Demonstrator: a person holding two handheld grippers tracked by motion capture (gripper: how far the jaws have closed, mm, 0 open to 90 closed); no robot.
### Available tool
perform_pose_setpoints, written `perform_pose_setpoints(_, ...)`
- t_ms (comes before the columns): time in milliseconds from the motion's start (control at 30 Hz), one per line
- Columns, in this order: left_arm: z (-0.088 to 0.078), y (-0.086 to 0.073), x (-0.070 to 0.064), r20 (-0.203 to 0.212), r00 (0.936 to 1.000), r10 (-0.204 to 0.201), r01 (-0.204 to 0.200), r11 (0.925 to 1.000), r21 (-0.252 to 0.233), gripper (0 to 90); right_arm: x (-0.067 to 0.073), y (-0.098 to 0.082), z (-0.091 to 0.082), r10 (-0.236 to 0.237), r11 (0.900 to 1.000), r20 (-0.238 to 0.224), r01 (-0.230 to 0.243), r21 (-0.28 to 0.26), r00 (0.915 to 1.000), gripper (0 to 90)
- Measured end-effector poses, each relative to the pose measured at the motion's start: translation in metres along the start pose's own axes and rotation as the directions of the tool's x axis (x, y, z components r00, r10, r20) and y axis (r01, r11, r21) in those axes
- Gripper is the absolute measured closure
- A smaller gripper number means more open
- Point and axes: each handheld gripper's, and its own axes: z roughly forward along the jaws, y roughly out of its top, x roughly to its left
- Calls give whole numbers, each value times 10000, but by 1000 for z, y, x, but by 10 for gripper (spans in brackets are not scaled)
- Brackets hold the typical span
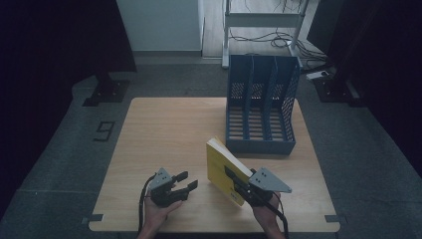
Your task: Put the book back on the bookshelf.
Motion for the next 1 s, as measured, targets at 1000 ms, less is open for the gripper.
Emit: perform_pose_setpoints(1000,7,-4,4,11,9999,-130,129,9982,589,428,-34,11,-21,327,9973,1435,-228,-703,9891,744)
